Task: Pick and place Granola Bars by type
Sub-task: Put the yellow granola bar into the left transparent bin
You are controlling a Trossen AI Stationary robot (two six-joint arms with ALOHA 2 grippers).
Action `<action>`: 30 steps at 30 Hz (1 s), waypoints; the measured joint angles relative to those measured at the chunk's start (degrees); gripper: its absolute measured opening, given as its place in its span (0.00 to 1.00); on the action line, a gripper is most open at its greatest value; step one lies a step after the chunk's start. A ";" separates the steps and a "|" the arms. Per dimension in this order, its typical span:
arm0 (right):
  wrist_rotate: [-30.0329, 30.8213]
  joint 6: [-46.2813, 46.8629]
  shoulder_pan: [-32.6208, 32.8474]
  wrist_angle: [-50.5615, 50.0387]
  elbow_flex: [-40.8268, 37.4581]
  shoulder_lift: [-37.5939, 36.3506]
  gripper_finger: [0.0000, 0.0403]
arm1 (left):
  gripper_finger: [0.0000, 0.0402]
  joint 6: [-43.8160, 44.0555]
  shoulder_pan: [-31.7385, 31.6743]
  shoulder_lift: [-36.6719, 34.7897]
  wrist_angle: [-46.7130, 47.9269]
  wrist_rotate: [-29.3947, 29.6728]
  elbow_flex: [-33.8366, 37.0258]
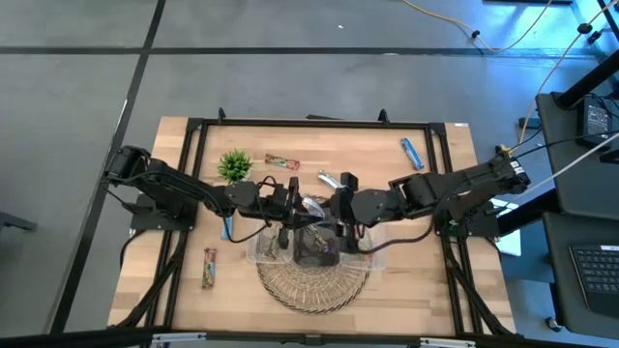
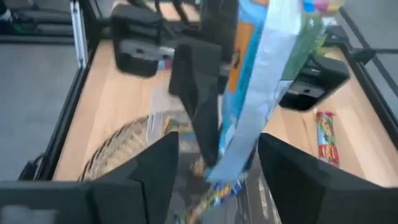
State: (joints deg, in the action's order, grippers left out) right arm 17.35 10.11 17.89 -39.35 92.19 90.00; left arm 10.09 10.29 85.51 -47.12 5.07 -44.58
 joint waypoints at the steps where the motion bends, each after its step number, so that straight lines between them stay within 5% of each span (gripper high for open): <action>1: -0.03 0.16 0.00 -2.32 0.73 -0.41 0.57 | 0.20 0.19 -0.01 -0.02 0.56 0.01 0.00; 10: 5.99 8.22 -0.04 -24.29 3.23 -3.98 0.59 | 0.20 5.30 -0.62 -1.49 10.07 1.67 -0.02; 18: 14.33 24.63 -3.04 -48.46 3.14 -5.45 0.59 | 0.20 16.87 -0.56 -4.91 29.65 1.55 -0.12; 30: 14.16 20.81 -9.21 -45.45 -1.62 -8.89 0.59 | 0.20 37.02 1.20 -8.33 52.13 -0.49 -0.04</action>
State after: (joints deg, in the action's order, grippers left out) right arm 31.51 30.92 8.68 -84.80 90.57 81.11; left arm 47.11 11.49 77.19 5.01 4.58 -44.62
